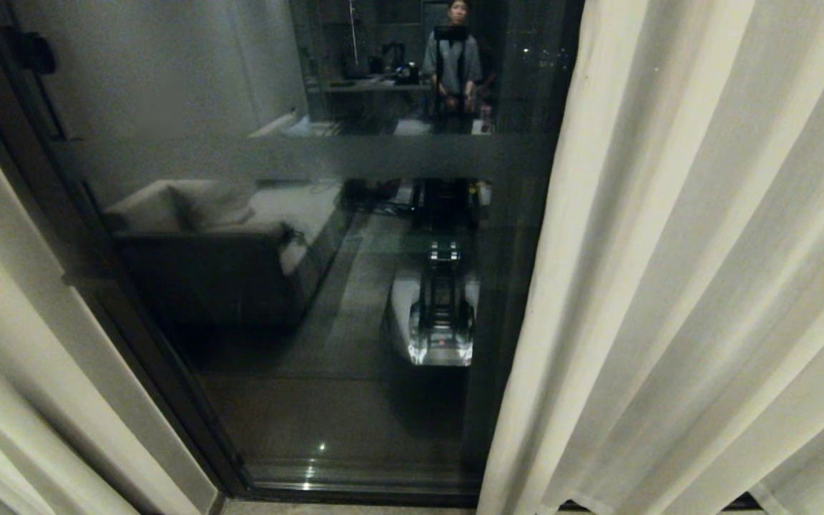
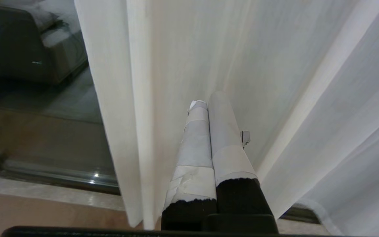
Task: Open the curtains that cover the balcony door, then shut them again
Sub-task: Pull the inner curtains open on both sides
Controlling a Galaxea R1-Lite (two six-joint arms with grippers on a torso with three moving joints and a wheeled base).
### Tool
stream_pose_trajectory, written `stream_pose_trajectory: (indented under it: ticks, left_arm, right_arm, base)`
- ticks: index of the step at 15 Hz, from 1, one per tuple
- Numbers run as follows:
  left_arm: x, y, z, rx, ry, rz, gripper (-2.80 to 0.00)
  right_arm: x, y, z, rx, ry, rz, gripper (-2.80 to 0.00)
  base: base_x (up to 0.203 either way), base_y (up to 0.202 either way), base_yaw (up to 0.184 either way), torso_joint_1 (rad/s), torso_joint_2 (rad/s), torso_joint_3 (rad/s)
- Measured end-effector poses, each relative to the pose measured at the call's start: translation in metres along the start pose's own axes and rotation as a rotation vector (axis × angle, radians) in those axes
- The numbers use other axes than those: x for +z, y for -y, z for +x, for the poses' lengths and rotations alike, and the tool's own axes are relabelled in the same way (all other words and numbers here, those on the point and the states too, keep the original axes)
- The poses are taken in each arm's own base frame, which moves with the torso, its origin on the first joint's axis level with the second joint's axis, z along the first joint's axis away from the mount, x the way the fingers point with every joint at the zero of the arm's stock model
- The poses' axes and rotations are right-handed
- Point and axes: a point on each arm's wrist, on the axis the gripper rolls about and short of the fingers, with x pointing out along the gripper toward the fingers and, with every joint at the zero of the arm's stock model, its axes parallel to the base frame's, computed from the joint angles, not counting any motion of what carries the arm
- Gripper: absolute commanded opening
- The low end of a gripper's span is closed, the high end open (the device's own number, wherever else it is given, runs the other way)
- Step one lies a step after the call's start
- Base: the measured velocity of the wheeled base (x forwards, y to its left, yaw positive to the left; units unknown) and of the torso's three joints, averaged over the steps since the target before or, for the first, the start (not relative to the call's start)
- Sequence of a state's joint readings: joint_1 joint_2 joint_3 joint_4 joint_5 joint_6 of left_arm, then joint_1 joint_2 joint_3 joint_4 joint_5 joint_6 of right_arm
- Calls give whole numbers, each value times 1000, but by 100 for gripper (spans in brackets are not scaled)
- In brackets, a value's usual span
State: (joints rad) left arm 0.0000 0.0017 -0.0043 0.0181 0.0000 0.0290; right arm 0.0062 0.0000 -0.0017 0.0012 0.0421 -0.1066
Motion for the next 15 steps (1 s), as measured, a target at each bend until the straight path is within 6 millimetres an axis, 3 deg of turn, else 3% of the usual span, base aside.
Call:
stream_pose_trajectory:
  ticks: [2,4,8,11,12,15]
  left_arm:
    - [0,0,0,0,-1,0,-280]
    - [0,0,0,0,0,0,-280]
    - [0,0,0,0,1,0,-280]
    - [0,0,0,0,1,0,-280]
    - [0,0,0,0,1,0,-280]
    - [0,0,0,0,1,0,-280]
  right_arm:
    - [5,0,-1,17,21,-17,-280]
    - [27,0,-7,101,93,-18,-280]
    - [94,4,-5,275,177,-22,-280]
    - [146,10,19,353,210,-18,-280]
    - [160,11,30,371,215,-19,0]
    - [194,12,69,413,224,-18,0]
  base:
    - [0,0,0,0,0,0]
    - [0,0,0,0,0,0]
    - [0,0,0,0,0,0]
    - [0,0,0,0,0,0]
    - [0,0,0,0,0,0]
    - [0,0,0,0,0,0]
